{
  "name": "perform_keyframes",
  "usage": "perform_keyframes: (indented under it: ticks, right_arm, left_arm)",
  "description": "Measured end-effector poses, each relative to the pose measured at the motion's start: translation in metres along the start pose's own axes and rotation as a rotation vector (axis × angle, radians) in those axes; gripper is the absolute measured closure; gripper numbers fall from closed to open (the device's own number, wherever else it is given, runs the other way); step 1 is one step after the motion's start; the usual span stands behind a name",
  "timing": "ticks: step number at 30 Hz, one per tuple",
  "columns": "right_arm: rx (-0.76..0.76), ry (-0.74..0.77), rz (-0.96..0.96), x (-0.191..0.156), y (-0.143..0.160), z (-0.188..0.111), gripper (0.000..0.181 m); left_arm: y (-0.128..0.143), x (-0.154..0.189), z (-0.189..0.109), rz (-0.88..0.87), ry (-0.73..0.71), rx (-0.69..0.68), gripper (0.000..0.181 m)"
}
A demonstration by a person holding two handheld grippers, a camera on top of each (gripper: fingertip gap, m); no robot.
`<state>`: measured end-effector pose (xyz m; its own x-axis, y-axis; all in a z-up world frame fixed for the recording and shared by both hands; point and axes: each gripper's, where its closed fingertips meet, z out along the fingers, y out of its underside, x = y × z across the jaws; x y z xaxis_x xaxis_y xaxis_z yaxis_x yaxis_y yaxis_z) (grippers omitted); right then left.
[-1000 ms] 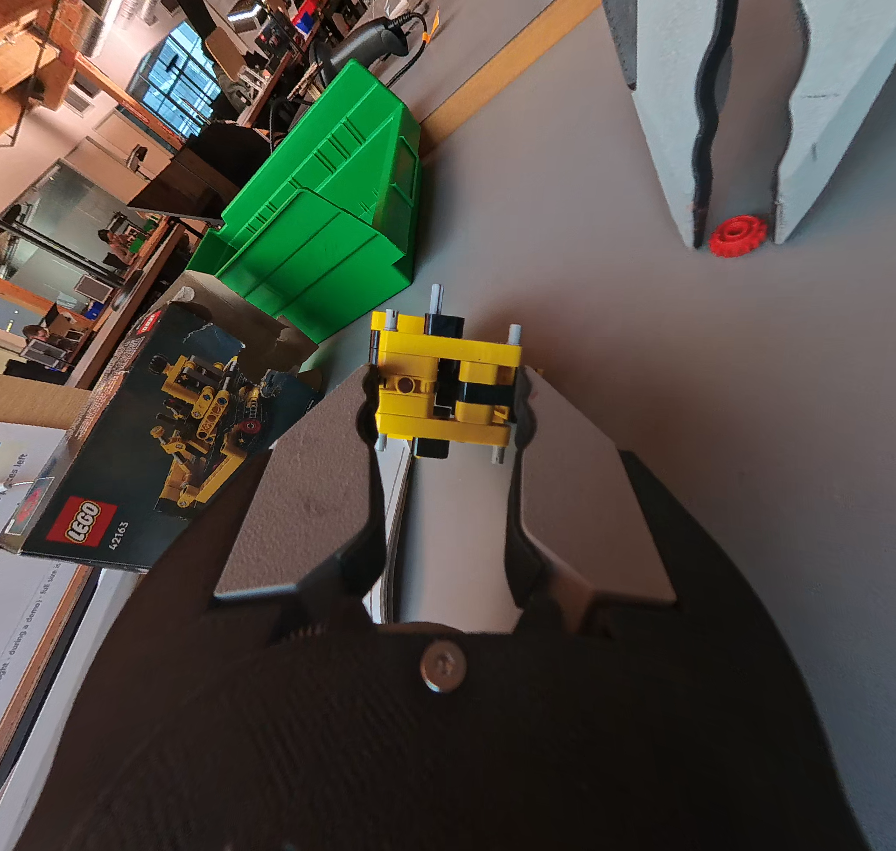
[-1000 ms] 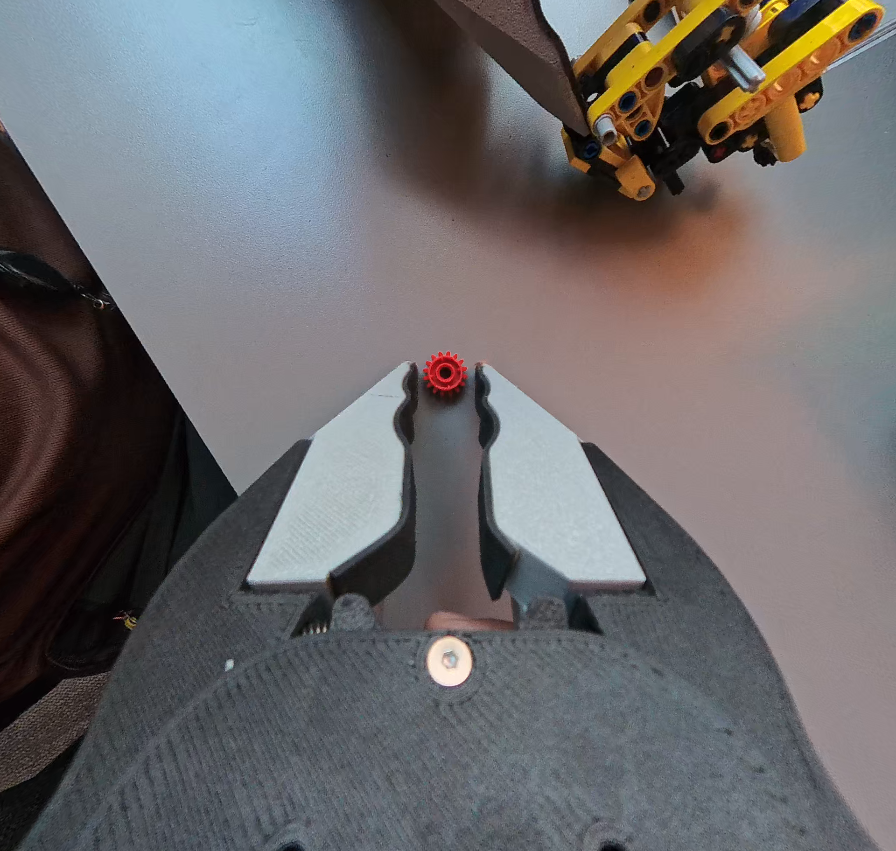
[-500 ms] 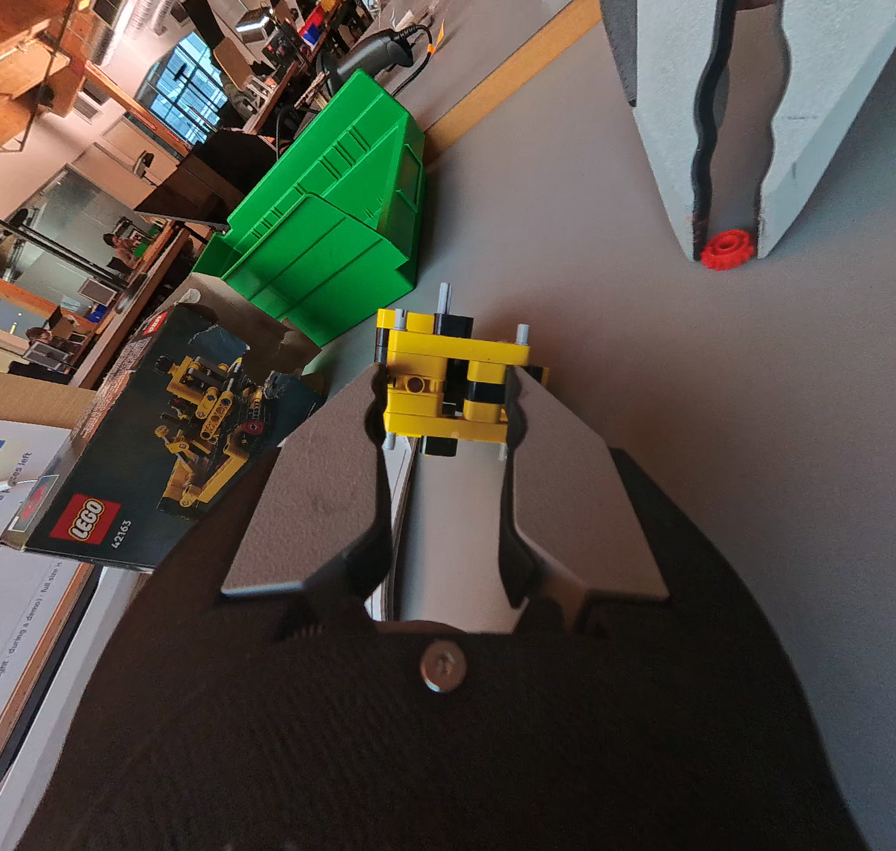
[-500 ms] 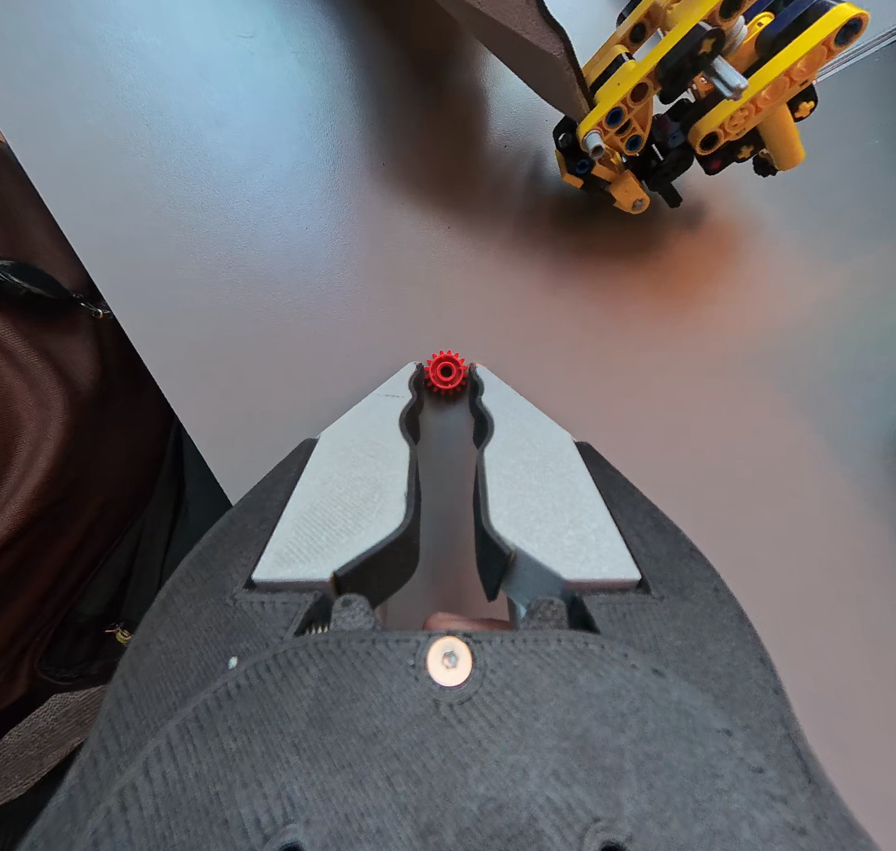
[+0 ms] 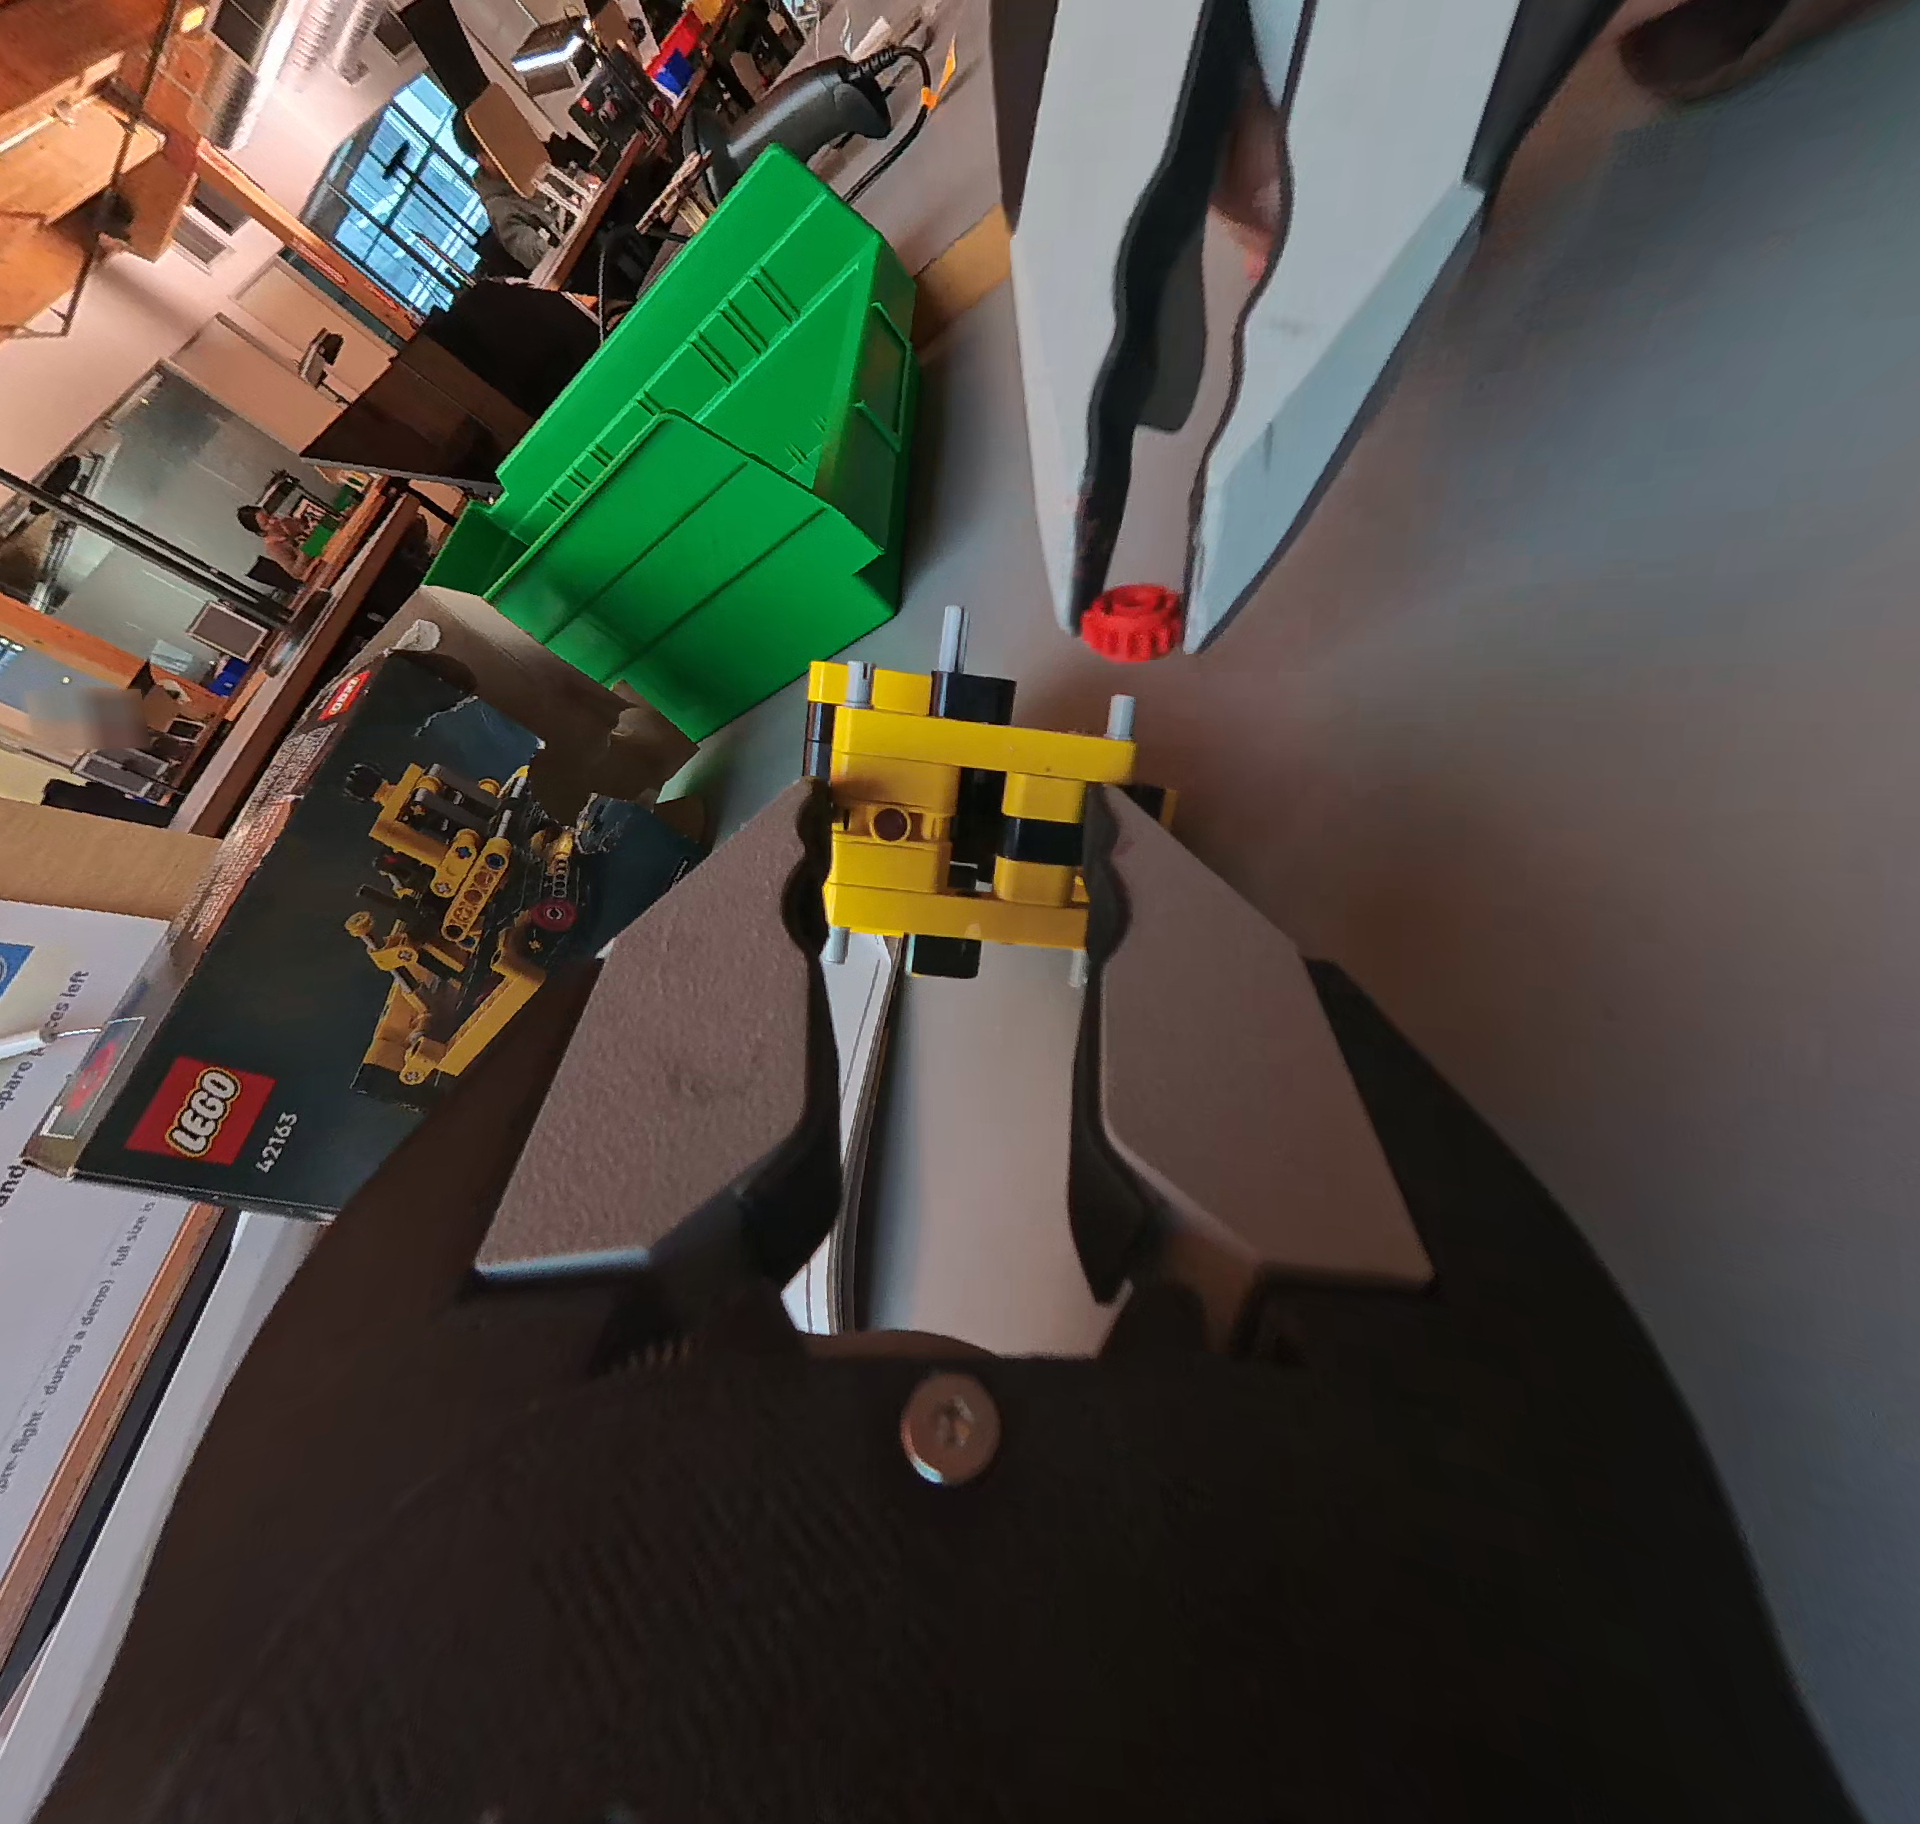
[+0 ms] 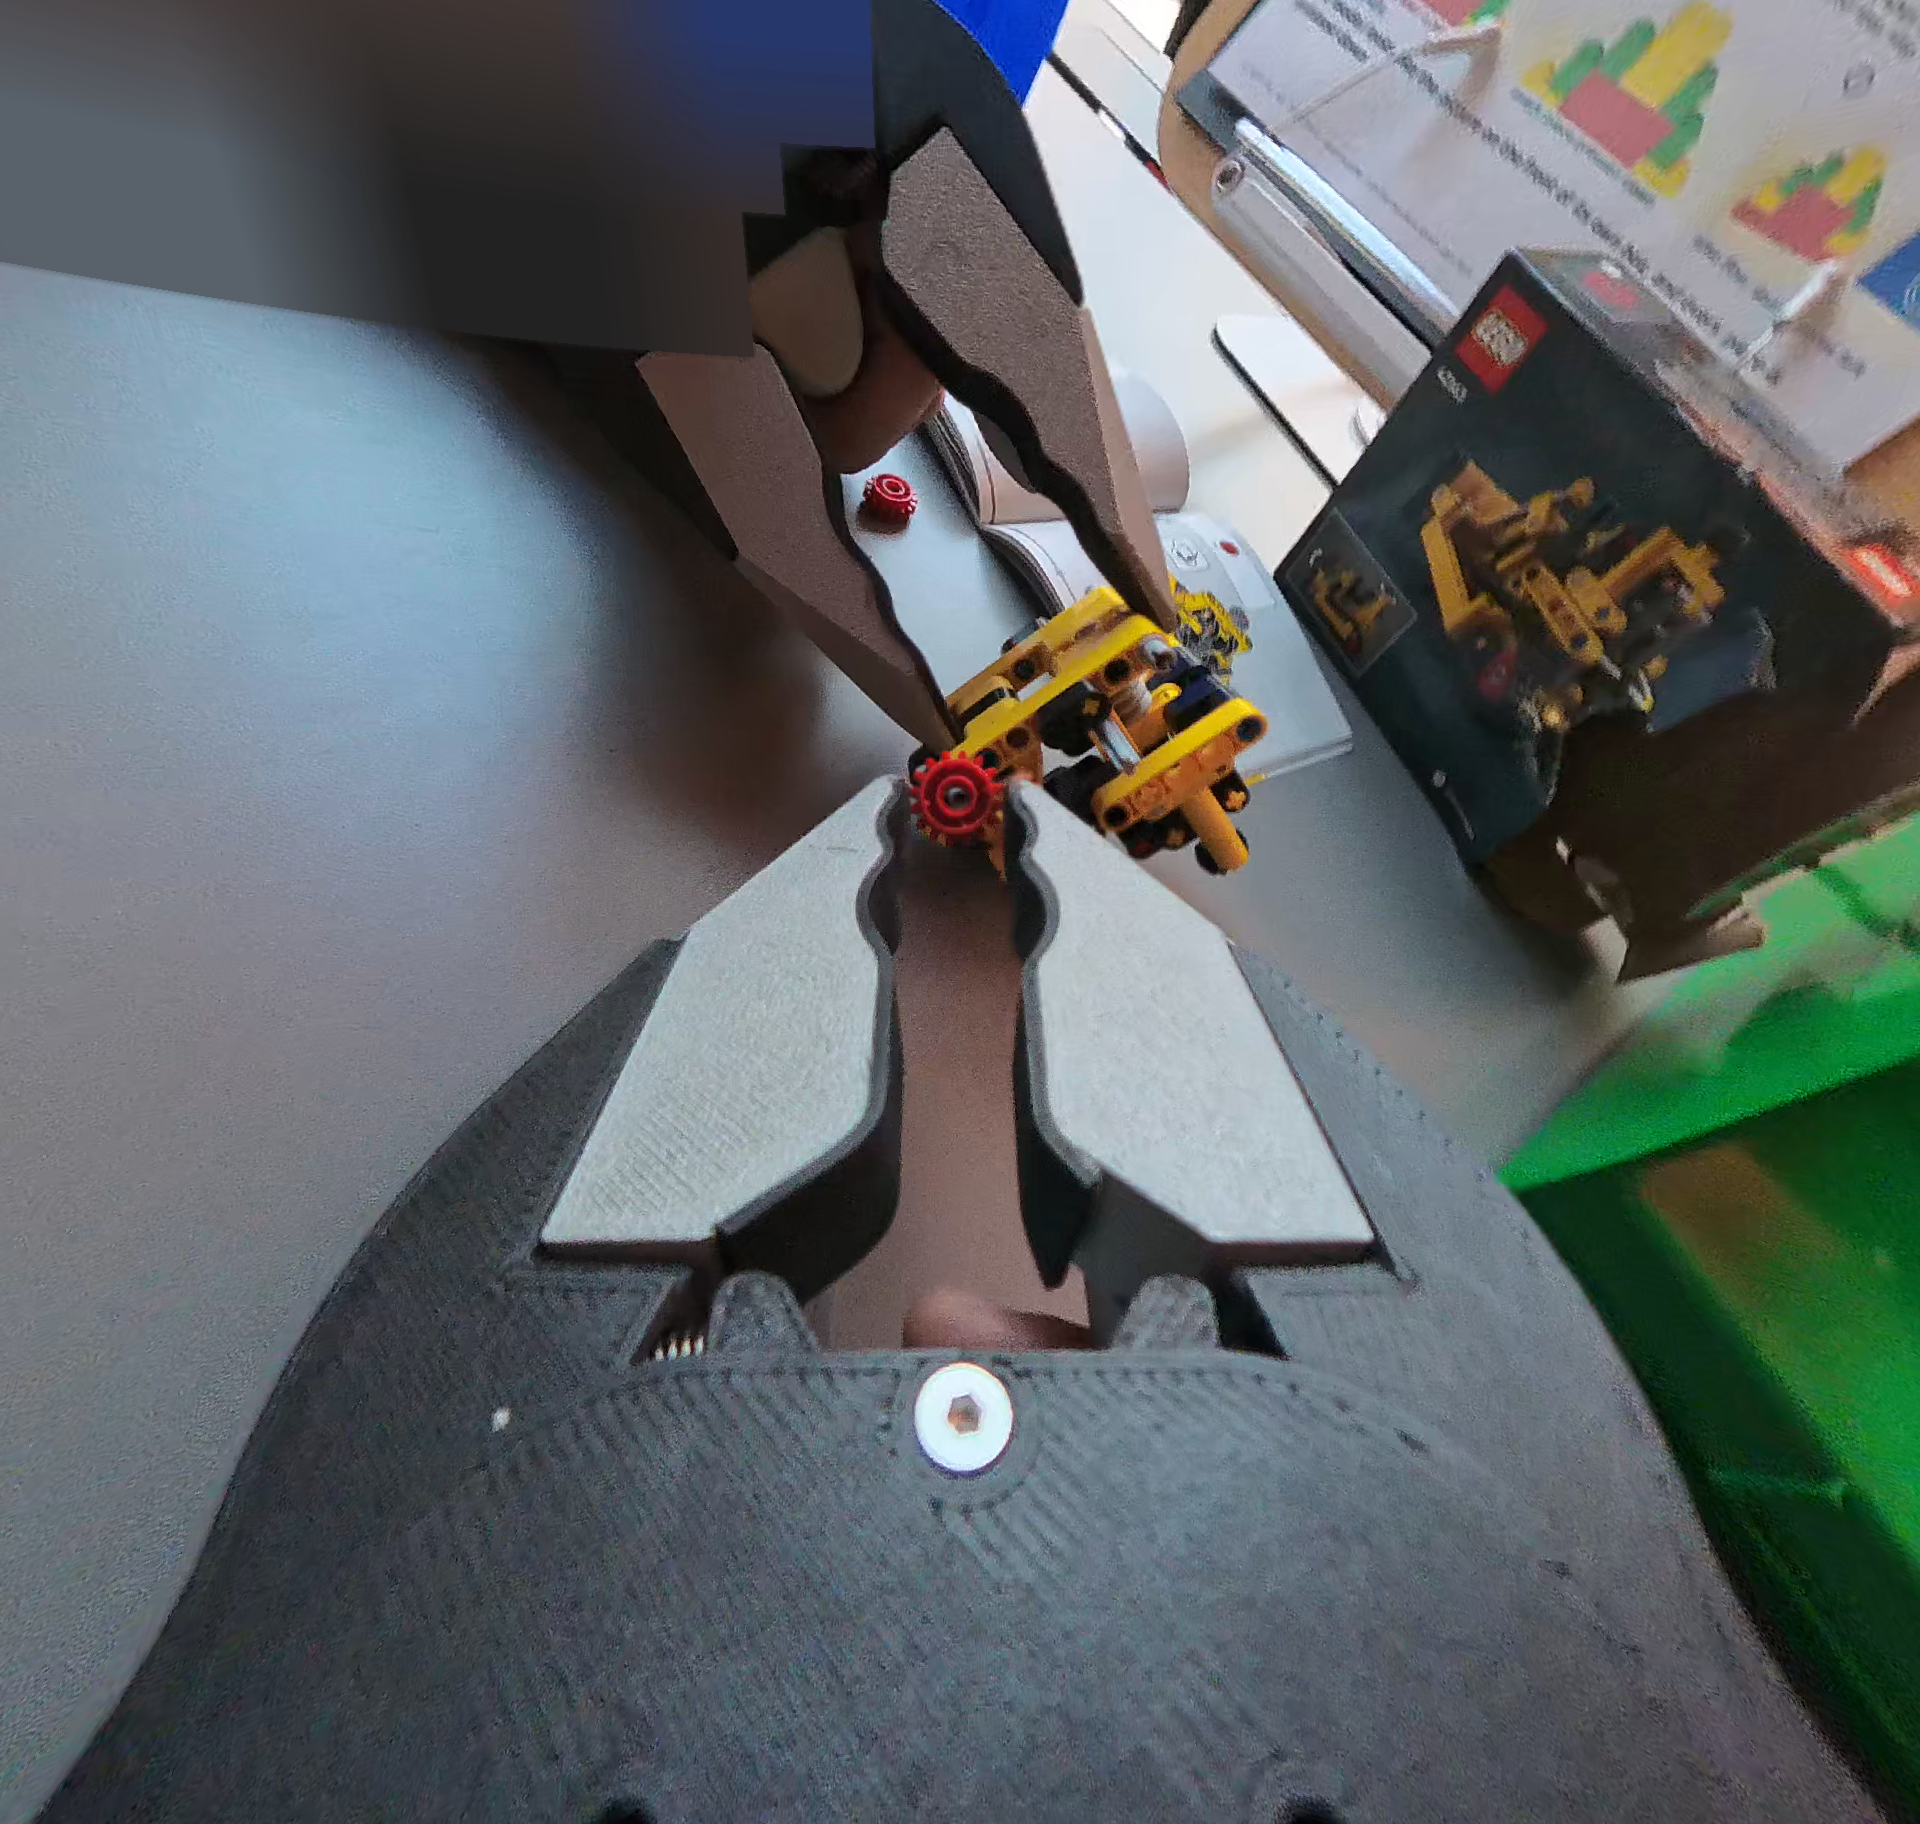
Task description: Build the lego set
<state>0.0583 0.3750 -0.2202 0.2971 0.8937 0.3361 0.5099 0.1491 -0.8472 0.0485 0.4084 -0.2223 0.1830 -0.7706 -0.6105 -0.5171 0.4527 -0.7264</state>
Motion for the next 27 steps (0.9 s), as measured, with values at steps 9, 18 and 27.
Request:
perform_keyframes:
  ticks: [9,18,27]
  right_arm:
    - [0.029,0.011,-0.157,0.004,0.003,0.013,0.167]
    - [0.076,-0.033,-0.272,0.009,0.005,0.017,0.167]
    - [0.104,-0.026,-0.235,0.018,0.005,0.012,0.167]
  left_arm:
    - [0.003,-0.004,0.000,-0.036,0.016,0.001,0.135]
    - [0.007,-0.010,0.001,-0.046,0.008,-0.008,0.135]
    - [0.008,-0.011,0.001,-0.051,-0.001,-0.014,0.135]
